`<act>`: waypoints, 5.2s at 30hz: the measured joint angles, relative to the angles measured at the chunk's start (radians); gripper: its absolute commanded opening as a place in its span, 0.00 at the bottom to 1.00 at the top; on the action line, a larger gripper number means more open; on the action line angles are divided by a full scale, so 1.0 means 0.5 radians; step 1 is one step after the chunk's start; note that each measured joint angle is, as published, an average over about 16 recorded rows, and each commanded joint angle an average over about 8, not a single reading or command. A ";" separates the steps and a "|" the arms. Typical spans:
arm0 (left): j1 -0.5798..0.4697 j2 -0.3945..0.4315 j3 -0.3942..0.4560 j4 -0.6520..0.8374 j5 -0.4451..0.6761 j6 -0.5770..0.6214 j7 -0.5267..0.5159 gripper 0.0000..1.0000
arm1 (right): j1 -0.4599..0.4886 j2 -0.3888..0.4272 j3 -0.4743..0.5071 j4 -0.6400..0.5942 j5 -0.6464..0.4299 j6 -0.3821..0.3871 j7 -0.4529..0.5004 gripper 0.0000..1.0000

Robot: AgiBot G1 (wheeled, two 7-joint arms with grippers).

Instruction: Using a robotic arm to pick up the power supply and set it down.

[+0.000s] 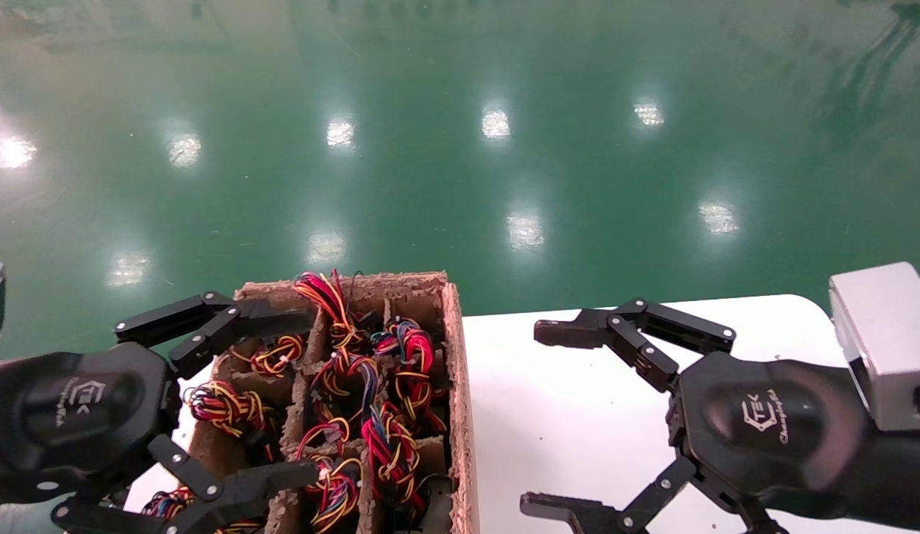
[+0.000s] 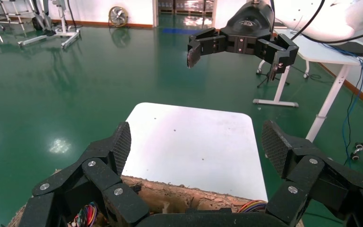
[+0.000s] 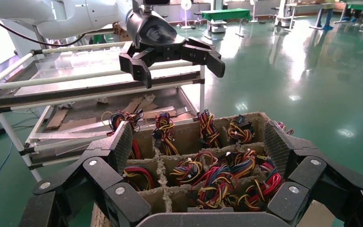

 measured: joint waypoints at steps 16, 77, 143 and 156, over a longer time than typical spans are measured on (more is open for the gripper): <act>0.000 0.000 0.000 0.000 0.000 0.000 0.000 1.00 | 0.000 0.000 0.000 0.000 0.000 0.000 0.000 1.00; 0.000 0.000 0.000 0.000 0.000 0.000 0.000 0.00 | 0.169 -0.183 -0.161 -0.015 -0.397 0.343 0.130 1.00; 0.000 0.000 0.000 0.000 0.000 0.000 0.000 0.00 | 0.450 -0.737 -0.581 -0.504 -1.031 0.557 0.202 0.00; 0.000 0.000 0.000 0.000 0.000 0.000 0.000 0.00 | 0.508 -0.679 -0.482 -0.583 -0.758 0.335 0.262 0.00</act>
